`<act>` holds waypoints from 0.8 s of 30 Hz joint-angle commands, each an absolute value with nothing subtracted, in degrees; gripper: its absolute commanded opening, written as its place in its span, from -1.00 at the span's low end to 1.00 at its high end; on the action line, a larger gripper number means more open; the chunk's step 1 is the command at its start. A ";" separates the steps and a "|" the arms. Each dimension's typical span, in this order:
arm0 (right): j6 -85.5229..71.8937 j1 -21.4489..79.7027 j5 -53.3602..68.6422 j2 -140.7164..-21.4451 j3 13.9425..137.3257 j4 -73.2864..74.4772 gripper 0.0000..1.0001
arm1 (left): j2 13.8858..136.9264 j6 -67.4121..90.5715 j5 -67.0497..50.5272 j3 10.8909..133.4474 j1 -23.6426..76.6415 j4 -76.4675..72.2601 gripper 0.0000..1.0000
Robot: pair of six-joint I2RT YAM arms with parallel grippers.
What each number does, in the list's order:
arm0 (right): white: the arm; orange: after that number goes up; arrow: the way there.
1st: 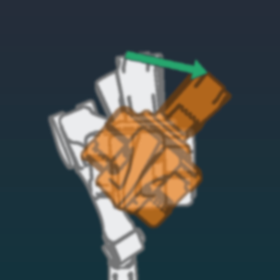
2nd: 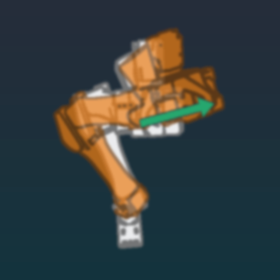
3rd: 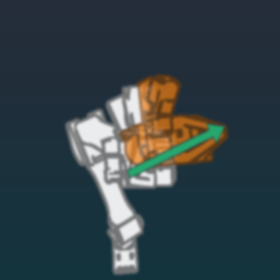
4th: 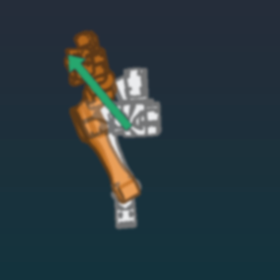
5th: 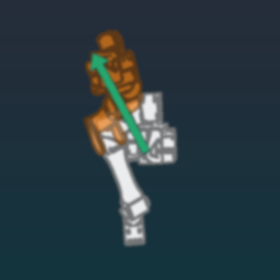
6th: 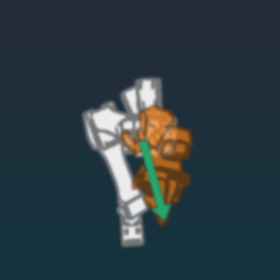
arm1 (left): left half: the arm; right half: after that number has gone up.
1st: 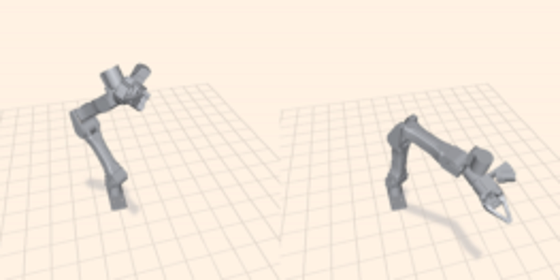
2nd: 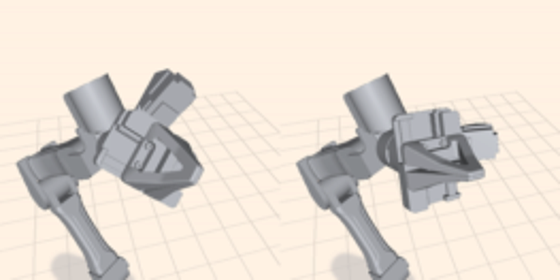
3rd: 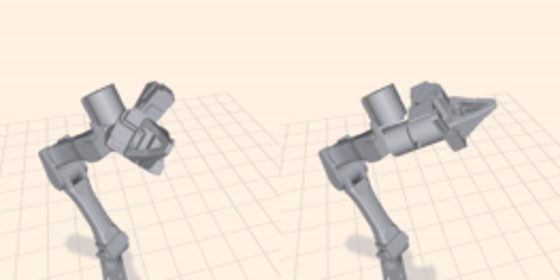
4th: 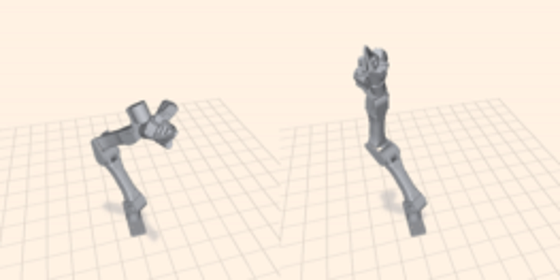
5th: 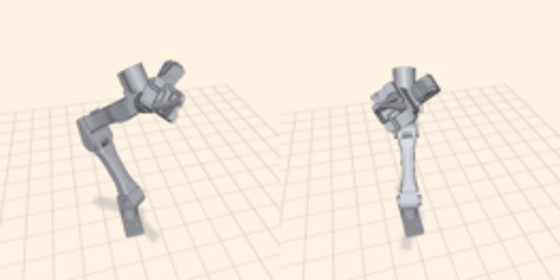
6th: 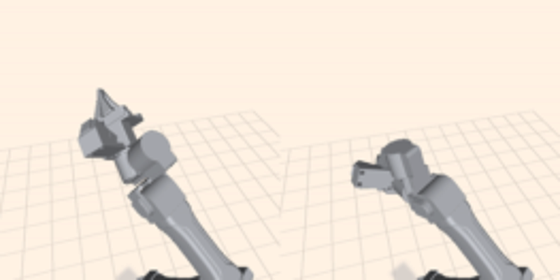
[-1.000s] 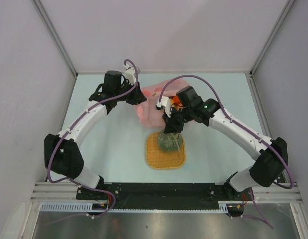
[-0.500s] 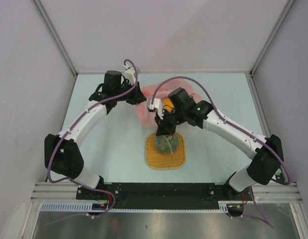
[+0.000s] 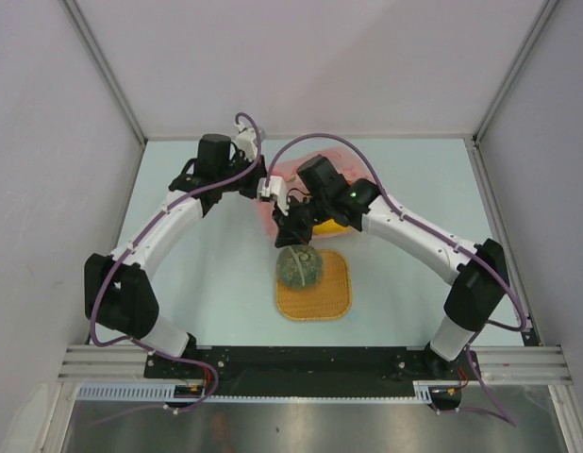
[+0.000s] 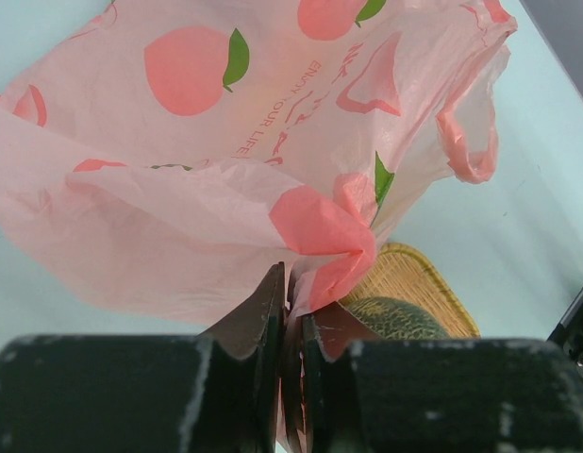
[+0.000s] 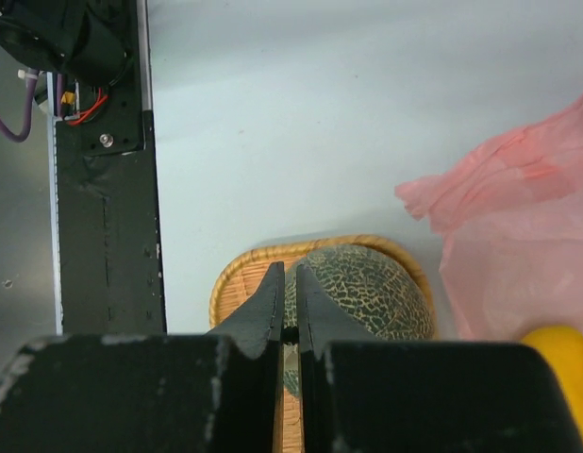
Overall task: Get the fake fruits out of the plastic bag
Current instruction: Place the fake fruit on the plate.
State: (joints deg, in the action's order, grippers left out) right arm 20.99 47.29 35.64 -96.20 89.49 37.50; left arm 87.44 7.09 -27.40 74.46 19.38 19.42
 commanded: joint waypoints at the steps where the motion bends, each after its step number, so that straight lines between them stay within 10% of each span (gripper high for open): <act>1: 20.30 48.60 37.18 -97.38 93.51 36.38 -1.00 | 86.66 7.65 -28.13 74.88 19.95 17.84 -0.70; 11: 20.74 51.24 33.58 -98.17 91.15 35.60 -1.00 | 86.66 7.82 -28.04 74.36 19.95 17.75 -0.65; 15: 19.78 51.33 31.29 -97.82 90.79 34.98 -0.19 | 86.75 8.00 -28.04 74.44 19.95 17.58 -0.64; 24: 19.34 51.24 29.09 -96.86 91.93 34.28 0.08 | 87.45 8.53 -28.48 75.06 19.86 16.96 -0.64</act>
